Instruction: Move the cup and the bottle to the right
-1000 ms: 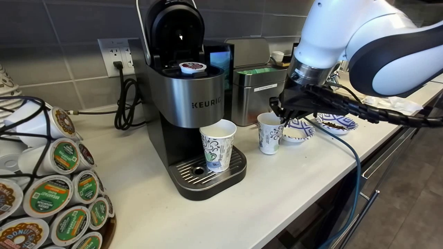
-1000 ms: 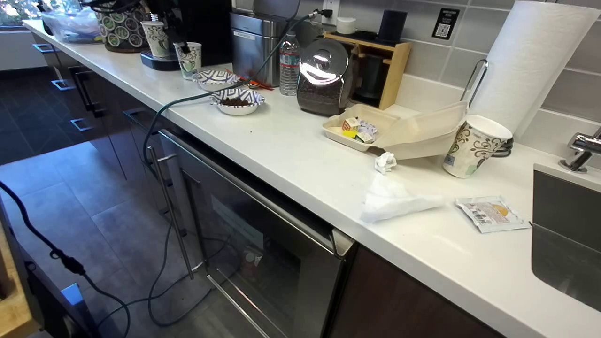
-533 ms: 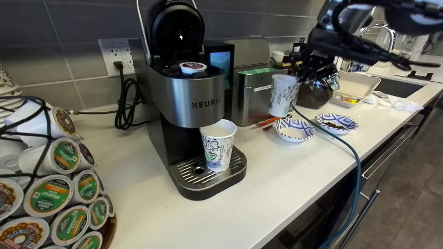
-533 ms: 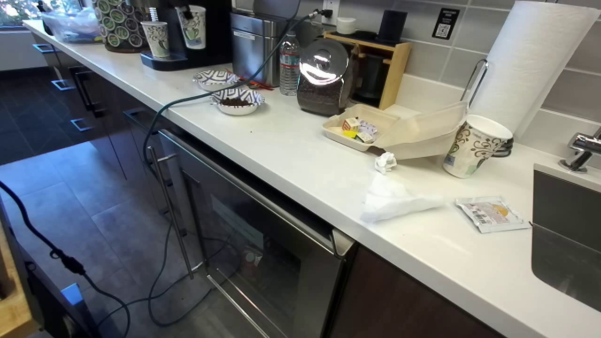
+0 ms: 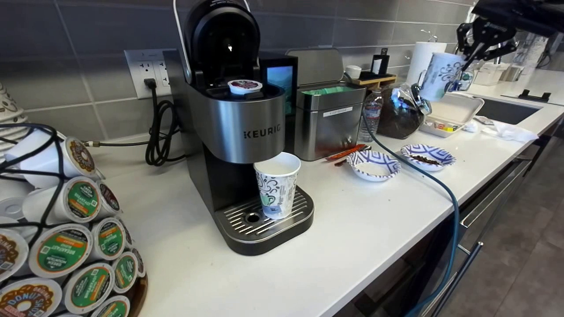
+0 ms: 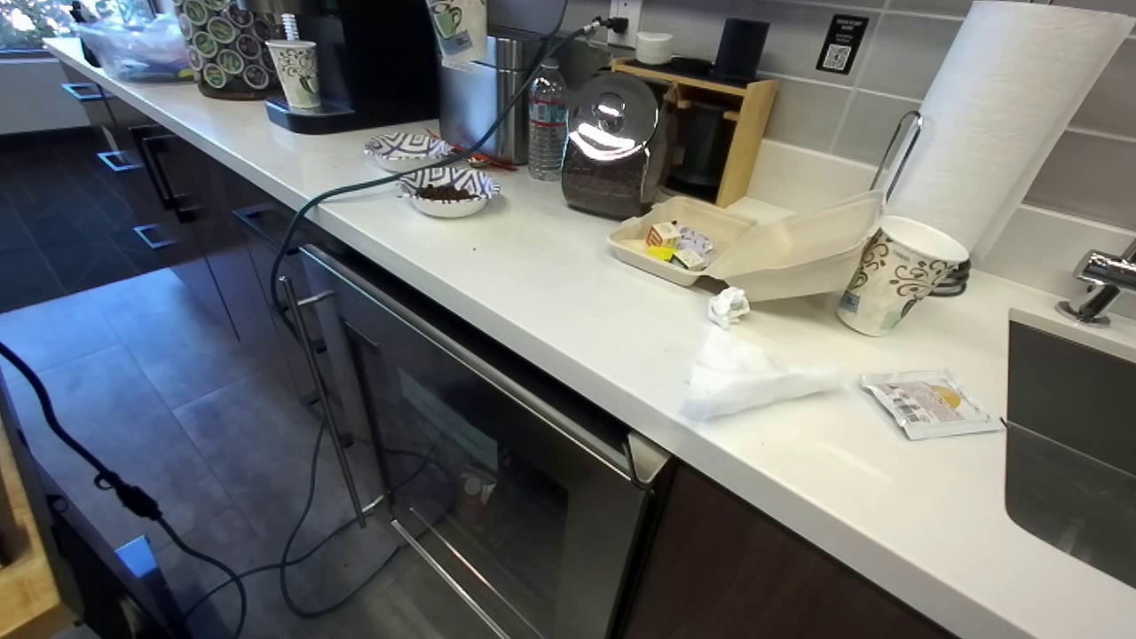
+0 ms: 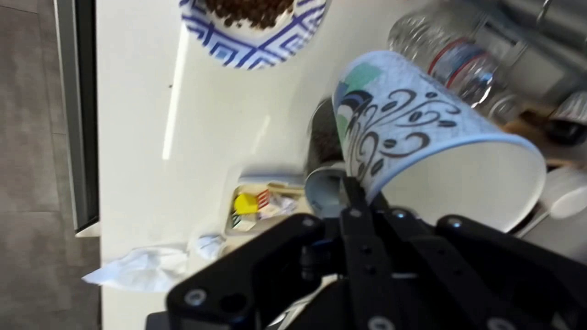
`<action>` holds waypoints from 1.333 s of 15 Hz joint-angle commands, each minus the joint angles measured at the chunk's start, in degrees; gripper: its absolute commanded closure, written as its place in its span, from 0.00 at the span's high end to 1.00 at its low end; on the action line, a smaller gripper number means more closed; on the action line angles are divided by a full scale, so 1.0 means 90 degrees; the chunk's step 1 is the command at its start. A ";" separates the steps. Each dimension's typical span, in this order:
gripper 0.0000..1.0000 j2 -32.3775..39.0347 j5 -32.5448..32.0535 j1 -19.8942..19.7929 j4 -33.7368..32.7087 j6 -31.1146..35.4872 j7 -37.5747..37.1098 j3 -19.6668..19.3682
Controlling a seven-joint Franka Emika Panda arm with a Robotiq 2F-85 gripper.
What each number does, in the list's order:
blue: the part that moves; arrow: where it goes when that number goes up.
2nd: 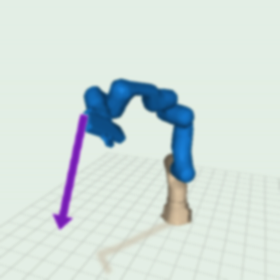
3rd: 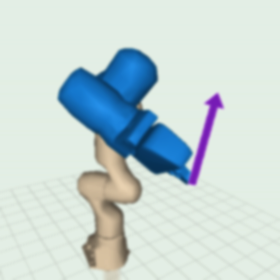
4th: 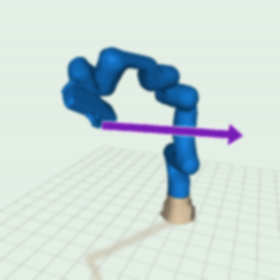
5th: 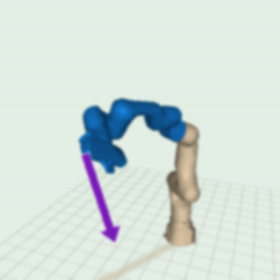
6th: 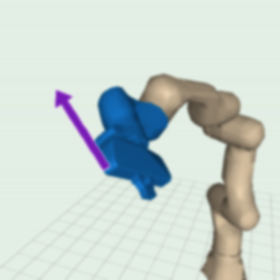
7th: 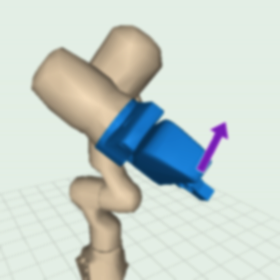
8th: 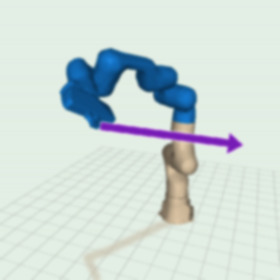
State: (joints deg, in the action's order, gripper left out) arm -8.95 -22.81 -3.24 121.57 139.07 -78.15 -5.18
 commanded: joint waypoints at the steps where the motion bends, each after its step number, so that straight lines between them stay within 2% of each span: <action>1: 0.04 -0.0114 -0.0019 -0.0420 0.0118 0.0050 -0.0080 0.0119; 3: 0.04 -0.0255 -0.0124 -0.0669 0.0333 0.0175 -0.0268 0.0083; 5: 0.01 -0.0283 -0.0146 -0.0670 0.0399 0.0183 -0.0396 0.0125; 7: 0.01 0.0141 -0.0472 -0.0868 0.0046 0.0212 -0.0728 0.0147; 9: 0.01 0.0713 -0.0100 -0.0960 -0.0450 0.0078 -0.0322 -0.0110; 10: 0.01 0.0984 -0.0191 -0.1079 -0.0670 0.0107 -0.0478 -0.0205; 12: 0.01 0.1508 0.0083 -0.1153 -0.1206 -0.0021 -0.0383 -0.0474; 15: 0.01 0.2163 0.1104 -0.1293 -0.2105 -0.0652 -0.0182 -0.0892; 18: 0.01 0.2762 0.1538 -0.1477 -0.2834 -0.1078 -0.0477 -0.1323; 20: 0.01 0.3091 0.1337 -0.1494 -0.3088 -0.0918 -0.0996 -0.1640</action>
State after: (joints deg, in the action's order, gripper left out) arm 13.36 -11.06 -16.21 99.37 131.37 -81.69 -16.91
